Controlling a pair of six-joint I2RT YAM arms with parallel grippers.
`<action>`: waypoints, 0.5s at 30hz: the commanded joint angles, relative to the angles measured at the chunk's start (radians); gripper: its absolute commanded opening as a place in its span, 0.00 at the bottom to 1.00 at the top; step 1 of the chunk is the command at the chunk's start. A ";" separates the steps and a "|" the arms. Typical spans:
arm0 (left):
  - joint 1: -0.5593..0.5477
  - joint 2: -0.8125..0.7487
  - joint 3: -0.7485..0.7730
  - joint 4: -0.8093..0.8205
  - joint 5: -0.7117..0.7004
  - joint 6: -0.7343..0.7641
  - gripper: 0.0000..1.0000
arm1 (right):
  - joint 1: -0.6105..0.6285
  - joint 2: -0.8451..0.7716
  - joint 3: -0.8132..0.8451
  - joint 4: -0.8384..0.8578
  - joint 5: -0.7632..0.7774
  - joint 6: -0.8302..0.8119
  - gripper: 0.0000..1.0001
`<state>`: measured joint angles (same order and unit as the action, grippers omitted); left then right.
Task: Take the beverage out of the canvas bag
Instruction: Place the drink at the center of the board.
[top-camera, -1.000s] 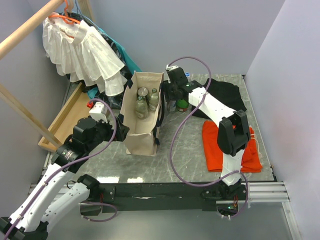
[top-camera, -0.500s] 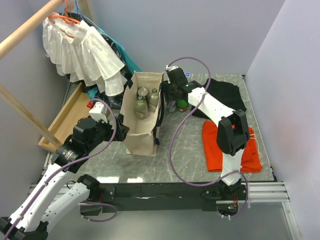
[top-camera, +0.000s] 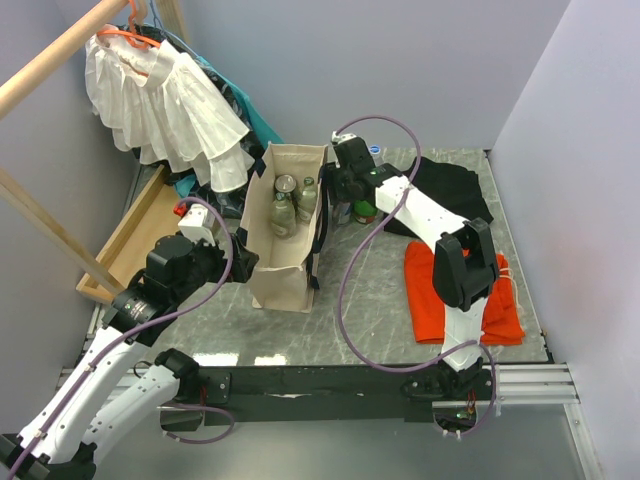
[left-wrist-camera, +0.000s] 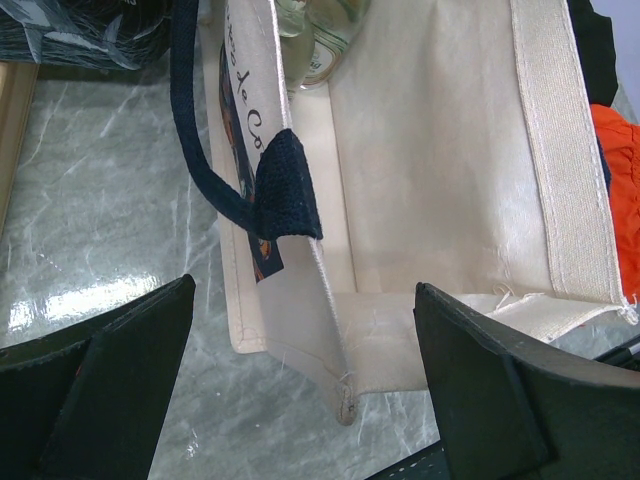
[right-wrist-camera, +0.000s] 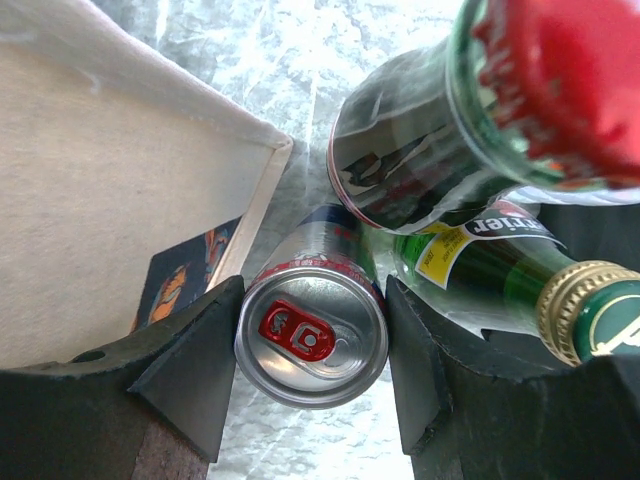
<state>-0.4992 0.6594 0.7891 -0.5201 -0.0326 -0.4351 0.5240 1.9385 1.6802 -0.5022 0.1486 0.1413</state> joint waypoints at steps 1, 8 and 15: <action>-0.004 0.003 -0.004 0.020 -0.016 -0.005 0.96 | -0.007 -0.001 0.004 0.083 0.019 0.017 0.00; -0.004 0.002 -0.004 0.020 -0.016 -0.005 0.96 | -0.005 0.008 -0.001 0.088 0.034 0.012 0.00; -0.004 0.005 -0.004 0.019 -0.018 -0.007 0.96 | -0.007 0.031 0.015 0.070 0.042 0.011 0.00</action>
<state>-0.4992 0.6613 0.7891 -0.5201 -0.0330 -0.4351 0.5232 1.9778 1.6745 -0.4847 0.1635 0.1452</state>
